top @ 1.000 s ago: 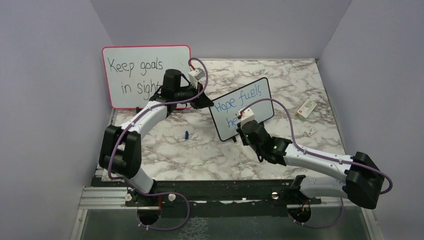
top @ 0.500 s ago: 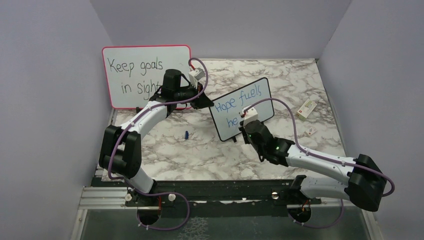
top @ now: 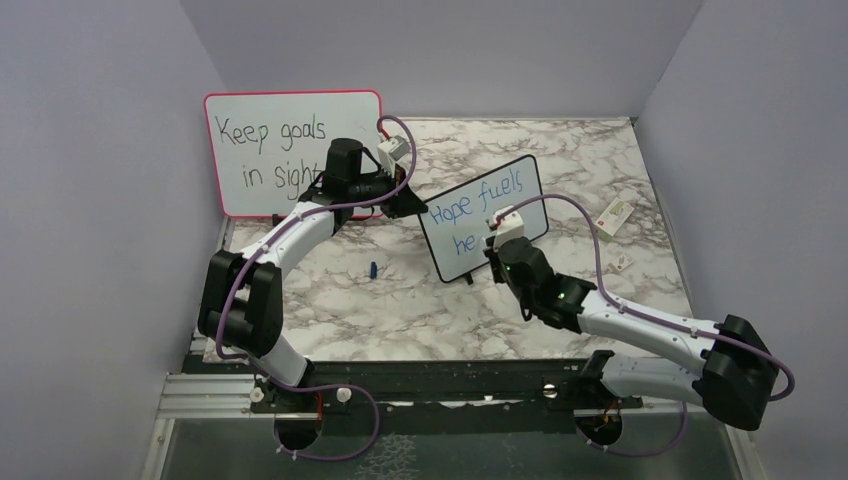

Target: Write a sentence on the whiteboard

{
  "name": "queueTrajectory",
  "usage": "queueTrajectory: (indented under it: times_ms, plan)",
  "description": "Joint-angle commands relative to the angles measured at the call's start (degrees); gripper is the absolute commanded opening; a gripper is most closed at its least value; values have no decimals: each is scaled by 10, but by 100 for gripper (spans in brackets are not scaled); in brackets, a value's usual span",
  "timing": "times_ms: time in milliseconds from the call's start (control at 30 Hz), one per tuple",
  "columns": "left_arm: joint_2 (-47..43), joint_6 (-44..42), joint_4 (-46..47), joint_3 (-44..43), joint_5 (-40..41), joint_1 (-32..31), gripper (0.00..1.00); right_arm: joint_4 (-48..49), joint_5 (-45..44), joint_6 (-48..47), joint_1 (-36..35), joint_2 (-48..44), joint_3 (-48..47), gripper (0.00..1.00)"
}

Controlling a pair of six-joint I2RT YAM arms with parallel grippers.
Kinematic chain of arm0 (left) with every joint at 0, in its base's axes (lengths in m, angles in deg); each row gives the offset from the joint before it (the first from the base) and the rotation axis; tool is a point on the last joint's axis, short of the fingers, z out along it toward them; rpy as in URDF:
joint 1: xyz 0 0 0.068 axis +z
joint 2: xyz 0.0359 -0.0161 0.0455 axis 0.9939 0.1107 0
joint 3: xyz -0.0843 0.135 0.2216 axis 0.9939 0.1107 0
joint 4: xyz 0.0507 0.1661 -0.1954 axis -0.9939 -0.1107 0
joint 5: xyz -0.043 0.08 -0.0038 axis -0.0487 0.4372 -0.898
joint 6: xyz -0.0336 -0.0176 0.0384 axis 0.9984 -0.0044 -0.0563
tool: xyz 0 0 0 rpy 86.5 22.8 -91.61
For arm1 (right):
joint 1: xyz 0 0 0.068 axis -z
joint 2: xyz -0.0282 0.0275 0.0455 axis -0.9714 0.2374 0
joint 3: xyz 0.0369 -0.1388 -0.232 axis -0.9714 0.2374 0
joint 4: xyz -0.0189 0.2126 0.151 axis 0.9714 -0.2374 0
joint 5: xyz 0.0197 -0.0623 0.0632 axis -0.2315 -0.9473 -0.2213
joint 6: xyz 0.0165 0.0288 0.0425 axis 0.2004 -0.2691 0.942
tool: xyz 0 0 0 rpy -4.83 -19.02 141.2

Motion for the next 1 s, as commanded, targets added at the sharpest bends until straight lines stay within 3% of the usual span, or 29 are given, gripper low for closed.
queueTrajectory:
  times_ms: [0, 967]
  plan:
    - [10, -25, -51, 5, 23, -12, 0, 30, 1, -10, 7, 3, 1, 1]
    - [14, -25, -52, 4, 23, -12, 0, 64, 35, -19, 15, 3, 0, 1]
